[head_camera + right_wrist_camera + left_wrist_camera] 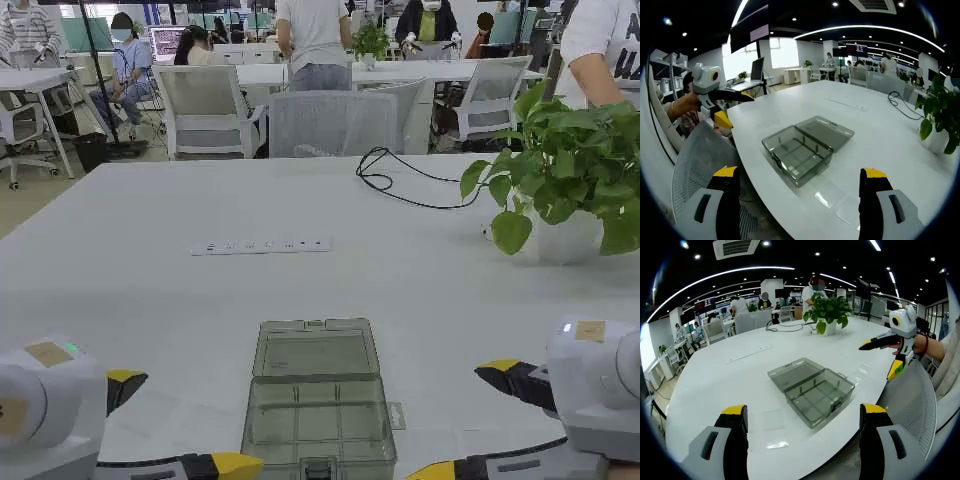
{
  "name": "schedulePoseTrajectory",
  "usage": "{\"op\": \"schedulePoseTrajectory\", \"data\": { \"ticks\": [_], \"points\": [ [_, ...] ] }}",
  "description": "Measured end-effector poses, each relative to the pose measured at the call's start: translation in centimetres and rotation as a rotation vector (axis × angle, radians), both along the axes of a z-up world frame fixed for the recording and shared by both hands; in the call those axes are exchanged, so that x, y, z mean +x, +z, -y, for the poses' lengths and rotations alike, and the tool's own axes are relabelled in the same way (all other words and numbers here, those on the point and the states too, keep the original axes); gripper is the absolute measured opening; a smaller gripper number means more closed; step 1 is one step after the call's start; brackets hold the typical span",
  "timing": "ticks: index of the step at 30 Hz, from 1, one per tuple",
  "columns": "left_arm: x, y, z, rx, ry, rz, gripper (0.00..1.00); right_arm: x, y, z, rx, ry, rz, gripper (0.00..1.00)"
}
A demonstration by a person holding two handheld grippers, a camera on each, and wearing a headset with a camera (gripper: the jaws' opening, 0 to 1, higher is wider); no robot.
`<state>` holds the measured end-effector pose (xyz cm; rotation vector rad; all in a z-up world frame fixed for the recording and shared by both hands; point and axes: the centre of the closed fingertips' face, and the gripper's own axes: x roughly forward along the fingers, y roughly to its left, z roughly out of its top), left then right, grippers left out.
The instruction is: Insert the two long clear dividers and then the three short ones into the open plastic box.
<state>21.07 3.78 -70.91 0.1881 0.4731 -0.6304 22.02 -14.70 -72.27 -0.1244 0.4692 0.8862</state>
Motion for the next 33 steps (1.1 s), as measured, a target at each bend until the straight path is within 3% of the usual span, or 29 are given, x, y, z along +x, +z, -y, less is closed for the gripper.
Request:
{"op": "schedulePoseTrajectory", "data": {
  "ticks": [33],
  "points": [
    [-0.4, -0.1, -0.7, 0.003, 0.01, 0.003, 1.0, -0.2, -1.0, 0.4, -0.054, -0.001, -0.009, 1.0]
  ]
}}
